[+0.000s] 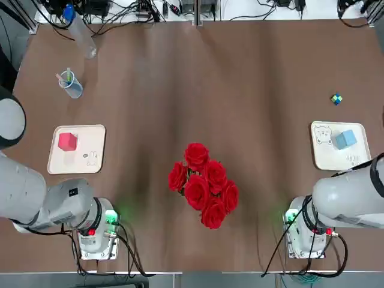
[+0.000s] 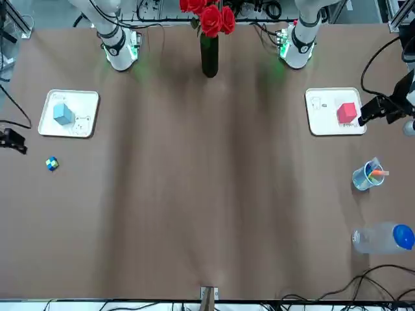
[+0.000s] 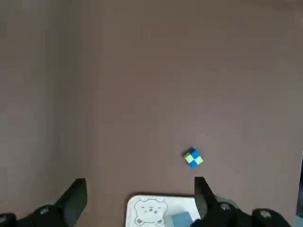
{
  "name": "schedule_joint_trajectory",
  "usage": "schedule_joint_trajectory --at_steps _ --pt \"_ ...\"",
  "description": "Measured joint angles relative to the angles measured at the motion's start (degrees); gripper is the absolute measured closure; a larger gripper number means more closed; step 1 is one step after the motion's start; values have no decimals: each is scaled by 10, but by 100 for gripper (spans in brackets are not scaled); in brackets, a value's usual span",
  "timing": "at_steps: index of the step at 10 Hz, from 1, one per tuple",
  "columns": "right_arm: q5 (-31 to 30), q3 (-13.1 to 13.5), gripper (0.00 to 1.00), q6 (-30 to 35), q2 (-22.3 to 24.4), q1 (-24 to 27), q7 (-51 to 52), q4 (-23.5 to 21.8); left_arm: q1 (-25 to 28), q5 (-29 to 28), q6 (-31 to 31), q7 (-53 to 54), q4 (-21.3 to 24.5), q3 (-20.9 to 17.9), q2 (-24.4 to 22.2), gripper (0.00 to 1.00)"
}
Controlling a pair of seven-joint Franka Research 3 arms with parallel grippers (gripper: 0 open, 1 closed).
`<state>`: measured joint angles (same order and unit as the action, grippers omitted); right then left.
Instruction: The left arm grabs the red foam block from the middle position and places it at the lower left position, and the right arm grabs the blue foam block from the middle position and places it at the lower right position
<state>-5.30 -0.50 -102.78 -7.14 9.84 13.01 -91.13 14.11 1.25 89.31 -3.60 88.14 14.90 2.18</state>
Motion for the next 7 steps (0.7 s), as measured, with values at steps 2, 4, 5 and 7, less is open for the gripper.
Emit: schedule_joint_trajectory --at_steps 2,4,5,7 --pt "0 -37 0 30 2 -8 -8 33 -2 0 -2 0 -1 1 -2 0" --pt "0 -47 0 61 4 -20 -71 56 -9 0 -18 0 -1 7 -2 0" --pt "2 -47 0 66 4 -26 -91 59 -10 -1 -26 0 -1 14 -2 0" --pt "6 -40 0 75 8 -34 -100 60 -11 -1 -29 -24 -1 16 -2 0"
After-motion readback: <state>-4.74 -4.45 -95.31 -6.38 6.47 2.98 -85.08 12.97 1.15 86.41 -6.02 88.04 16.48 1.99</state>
